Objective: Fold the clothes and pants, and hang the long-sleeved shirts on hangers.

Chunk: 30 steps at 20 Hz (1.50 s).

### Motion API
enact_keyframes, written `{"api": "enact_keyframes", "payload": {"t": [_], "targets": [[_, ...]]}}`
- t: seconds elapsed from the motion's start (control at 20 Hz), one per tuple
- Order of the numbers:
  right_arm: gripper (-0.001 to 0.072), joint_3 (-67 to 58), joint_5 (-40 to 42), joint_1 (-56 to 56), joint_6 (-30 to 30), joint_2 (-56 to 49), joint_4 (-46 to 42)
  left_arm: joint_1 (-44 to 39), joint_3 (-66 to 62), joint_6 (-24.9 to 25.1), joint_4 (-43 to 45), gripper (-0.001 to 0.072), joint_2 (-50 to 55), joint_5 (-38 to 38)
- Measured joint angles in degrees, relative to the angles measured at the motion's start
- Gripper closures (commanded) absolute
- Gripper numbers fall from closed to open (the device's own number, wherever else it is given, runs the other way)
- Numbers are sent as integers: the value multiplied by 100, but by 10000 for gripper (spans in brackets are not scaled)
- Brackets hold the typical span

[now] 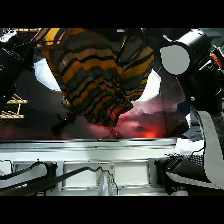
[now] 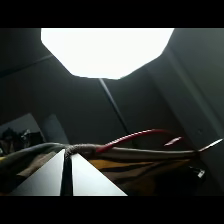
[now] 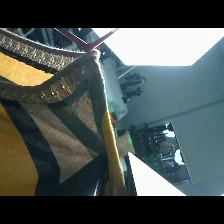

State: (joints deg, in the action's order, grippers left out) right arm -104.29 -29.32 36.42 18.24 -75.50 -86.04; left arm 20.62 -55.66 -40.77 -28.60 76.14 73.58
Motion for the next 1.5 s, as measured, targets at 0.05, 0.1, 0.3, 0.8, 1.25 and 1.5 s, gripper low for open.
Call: {"api": "enact_keyframes", "payload": {"t": [0.05,0.1,0.3,0.8,1.25,1.5], "targets": [[650,0,-81,0,-39,-2,-35,11,0,-2,4,695,-28,13],[650,0,-157,0,-85,0,-61,22,0,-7,4,695,-57,17],[650,0,-494,0,-142,0,-208,72,0,-28,2,695,-188,31],[650,151,-994,0,-184,0,-304,33,-2,-42,-472,695,-1379,70],[649,149,-715,-201,122,24,-354,-1108,-4,-39,1217,337,-2673,723],[649,35,-472,-678,588,127,-402,-1897,-2,-42,2218,418,-2806,756]]}}
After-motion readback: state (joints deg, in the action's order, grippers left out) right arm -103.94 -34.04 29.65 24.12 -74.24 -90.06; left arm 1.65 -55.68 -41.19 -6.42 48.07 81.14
